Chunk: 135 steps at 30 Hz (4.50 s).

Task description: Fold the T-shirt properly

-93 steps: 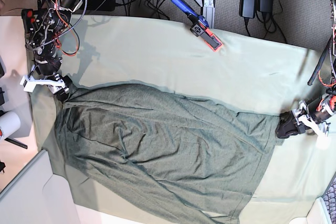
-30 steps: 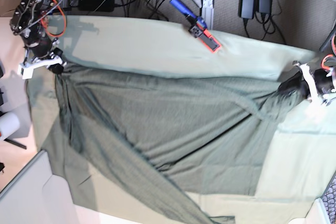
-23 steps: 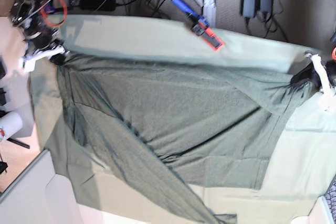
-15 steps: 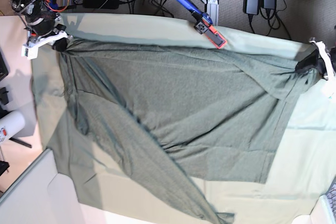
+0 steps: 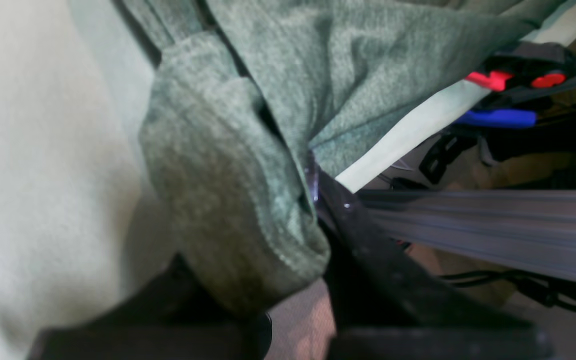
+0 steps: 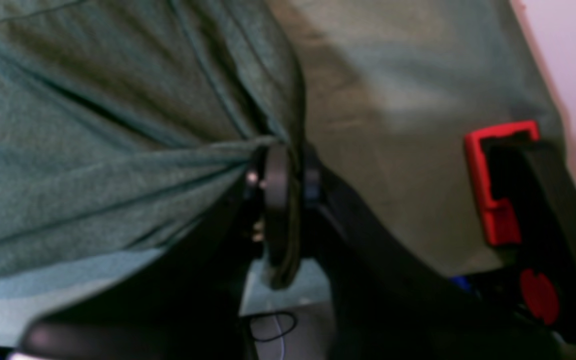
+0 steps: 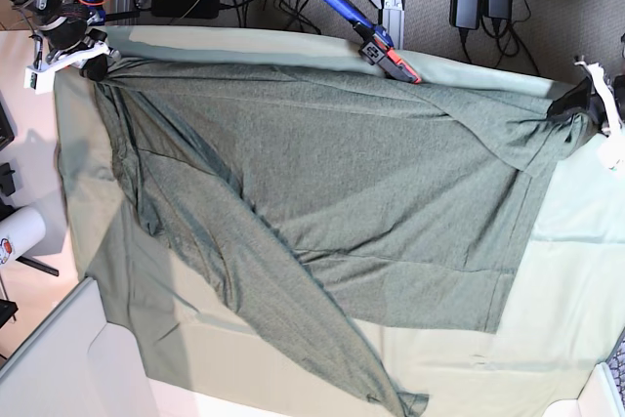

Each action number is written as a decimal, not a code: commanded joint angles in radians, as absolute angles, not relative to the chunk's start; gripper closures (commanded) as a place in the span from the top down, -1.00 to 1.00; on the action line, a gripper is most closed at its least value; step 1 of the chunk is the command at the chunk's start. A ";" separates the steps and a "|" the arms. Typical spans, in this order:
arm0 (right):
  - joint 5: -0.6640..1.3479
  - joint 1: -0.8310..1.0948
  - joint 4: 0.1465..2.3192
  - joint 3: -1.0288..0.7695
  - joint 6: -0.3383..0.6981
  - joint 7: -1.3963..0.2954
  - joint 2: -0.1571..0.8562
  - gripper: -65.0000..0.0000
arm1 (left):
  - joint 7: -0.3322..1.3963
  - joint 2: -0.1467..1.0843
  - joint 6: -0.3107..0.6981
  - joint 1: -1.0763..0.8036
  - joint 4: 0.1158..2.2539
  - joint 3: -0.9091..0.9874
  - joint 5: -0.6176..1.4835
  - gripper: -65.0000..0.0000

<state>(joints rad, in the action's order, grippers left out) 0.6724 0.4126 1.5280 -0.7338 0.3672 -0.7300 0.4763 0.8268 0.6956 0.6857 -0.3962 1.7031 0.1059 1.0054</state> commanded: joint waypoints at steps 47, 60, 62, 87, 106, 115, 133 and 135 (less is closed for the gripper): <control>0.210 -0.369 1.351 -0.056 0.363 -0.411 0.279 -0.03 | 0.729 0.865 0.698 -0.478 1.916 0.349 0.892 0.00; -0.135 -0.523 0.992 0.297 0.126 -0.284 0.208 -0.03 | 0.711 0.865 0.698 -0.493 1.916 0.349 0.898 0.00; -0.135 -0.523 0.987 0.296 0.126 -0.285 0.208 -0.03 | 0.710 0.865 0.698 -0.493 1.916 0.349 0.898 0.00; -0.123 -0.325 1.409 0.296 0.131 -0.476 0.232 -1.00 | 0.706 0.865 0.698 -0.493 1.916 0.349 0.870 0.00; -0.152 0.083 1.790 0.294 0.126 -0.472 0.445 -1.00 | 0.695 0.864 0.698 -0.493 1.916 0.349 0.871 0.00; -0.115 -0.023 1.792 0.280 0.007 -0.455 0.303 0.15 | 0.692 0.864 0.698 -0.503 1.916 0.349 0.871 0.00; -0.260 -0.604 0.852 0.274 -0.103 -0.283 -0.081 0.15 | 0.691 0.864 0.698 -0.548 1.916 0.349 0.884 0.00; -0.253 -0.624 0.804 0.274 -0.101 -0.284 -0.081 0.15 | 0.683 0.864 0.698 -0.548 1.916 0.349 0.892 0.00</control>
<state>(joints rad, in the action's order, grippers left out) -0.2508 -0.5888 0.7876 0.2760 -0.0933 -0.3046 -0.0780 0.7094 0.8448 0.6865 -0.5537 1.9045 0.3378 0.8757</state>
